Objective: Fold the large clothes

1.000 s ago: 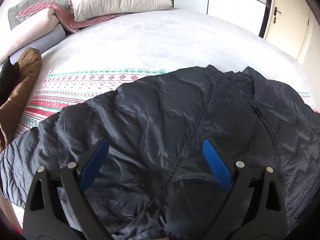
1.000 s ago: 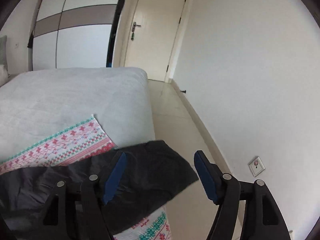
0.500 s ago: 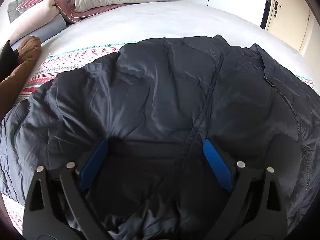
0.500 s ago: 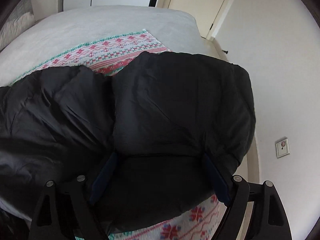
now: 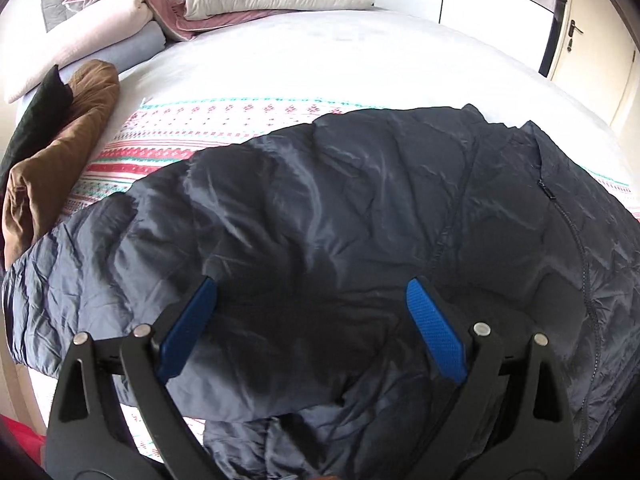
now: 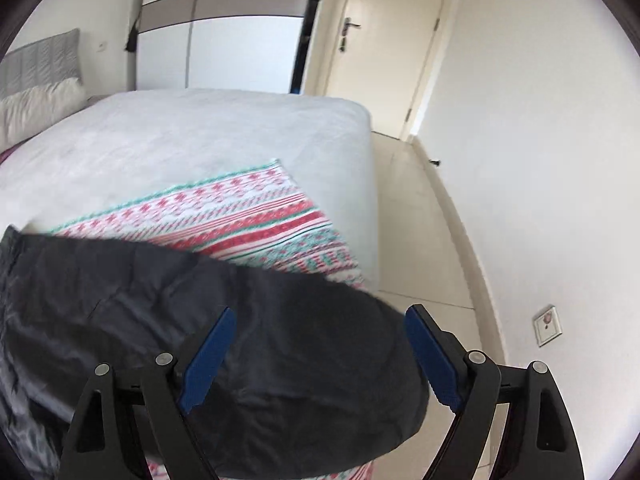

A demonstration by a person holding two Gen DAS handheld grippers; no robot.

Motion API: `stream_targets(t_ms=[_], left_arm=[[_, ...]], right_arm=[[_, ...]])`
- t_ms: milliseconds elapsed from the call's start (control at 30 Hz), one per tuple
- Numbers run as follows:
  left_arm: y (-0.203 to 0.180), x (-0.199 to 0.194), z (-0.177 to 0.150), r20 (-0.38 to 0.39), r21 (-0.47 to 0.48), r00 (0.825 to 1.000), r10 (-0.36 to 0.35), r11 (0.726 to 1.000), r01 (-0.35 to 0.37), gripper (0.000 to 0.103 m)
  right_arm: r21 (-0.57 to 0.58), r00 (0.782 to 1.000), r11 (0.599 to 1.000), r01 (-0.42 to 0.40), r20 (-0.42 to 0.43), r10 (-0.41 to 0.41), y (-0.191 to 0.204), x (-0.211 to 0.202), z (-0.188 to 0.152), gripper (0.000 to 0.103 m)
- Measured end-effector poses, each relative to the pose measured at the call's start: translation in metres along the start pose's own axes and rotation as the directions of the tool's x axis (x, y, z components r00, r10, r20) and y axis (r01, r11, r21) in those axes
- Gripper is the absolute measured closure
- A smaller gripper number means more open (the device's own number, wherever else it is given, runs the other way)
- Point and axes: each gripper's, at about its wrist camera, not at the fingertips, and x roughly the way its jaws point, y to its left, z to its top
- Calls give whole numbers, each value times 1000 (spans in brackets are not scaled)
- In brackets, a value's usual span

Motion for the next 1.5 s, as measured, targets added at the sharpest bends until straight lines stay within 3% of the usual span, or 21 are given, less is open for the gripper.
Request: stream_targets(t_ms=[67, 133, 200, 267, 333, 433, 533, 600, 767, 933, 1000, 1067, 1100, 1133, 1167, 1300, 1333, 1367, 1400, 1467, 1500], left_arm=[[11, 3, -5, 1, -17, 1000, -5, 1000, 5, 7], [20, 15, -11, -20, -20, 999, 46, 999, -47, 7], [29, 27, -19, -54, -23, 996, 72, 997, -74, 6], [40, 19, -21, -50, -60, 997, 56, 996, -59, 7], [46, 3, -22, -52, -71, 997, 52, 996, -56, 7], [44, -36, -33, -17, -43, 999, 32, 999, -33, 7], [39, -76, -54, -26, 3, 1000, 1, 1000, -1, 7], [39, -99, -74, -66, 26, 997, -36, 999, 38, 7], [59, -135, -138, -204, 15, 963, -175, 983, 182, 7], [90, -144, -209, -301, -110, 894, -333, 943, 314, 8], [97, -141, -236, -345, -177, 852, -395, 918, 354, 21], [100, -147, -252, -327, -216, 823, -465, 884, 414, 35], [99, -152, -257, -323, -223, 807, -495, 868, 443, 54], [98, -156, -260, -328, -240, 785, -526, 850, 470, 68], [99, -161, -262, -319, -264, 768, -555, 831, 490, 84], [100, -188, -264, -267, -257, 787, -556, 828, 498, 86], [99, -189, -267, -281, -250, 795, -537, 841, 480, 84], [97, -186, -272, -310, -226, 814, -491, 870, 438, 78], [94, -181, -275, -346, -184, 839, -420, 907, 378, 61], [88, -178, -280, -357, -124, 870, -340, 941, 316, 52], [86, -182, -279, -348, -116, 877, -332, 943, 311, 51]], right_arm=[[134, 991, 988, -78, -95, 91, -33, 32, -1, 15], [242, 959, 962, -128, -217, 183, -56, 67, -17, 15], [214, 956, 977, -21, -281, 83, -65, 65, -54, 17], [166, 964, 974, 154, -241, -111, -76, 58, -62, 17], [118, 960, 974, 193, -229, -162, -83, 45, -64, 17], [118, 989, 993, 14, -147, 4, -85, -2, -62, 16], [49, 973, 978, -203, -100, 207, -66, -63, -70, 15], [-9, 929, 936, -351, -123, 348, -49, -90, -82, 15], [-58, 760, 778, -626, -270, 592, -20, -138, -143, 15], [25, 609, 677, -735, -414, 676, -17, -151, -223, 15], [88, 535, 636, -767, -458, 710, -17, -150, -248, 18], [115, 500, 612, -782, -470, 727, -20, -158, -264, 39], [114, 487, 599, -793, -472, 735, -23, -165, -265, 47], [156, 425, 554, -818, -487, 763, -24, -168, -267, 78], [206, 379, 523, -827, -483, 789, -28, -174, -267, 88], [182, 406, 511, -840, -414, 815, -45, -206, -254, 90], [149, 438, 536, -831, -417, 796, -47, -211, -255, 90], [95, 494, 584, -806, -435, 753, -44, -212, -258, 89], [33, 554, 639, -769, -465, 691, -39, -211, -264, 88], [-70, 649, 729, -681, -520, 556, -30, -201, -282, 69], [-84, 670, 750, -656, -524, 526, -30, -197, -286, 62]])
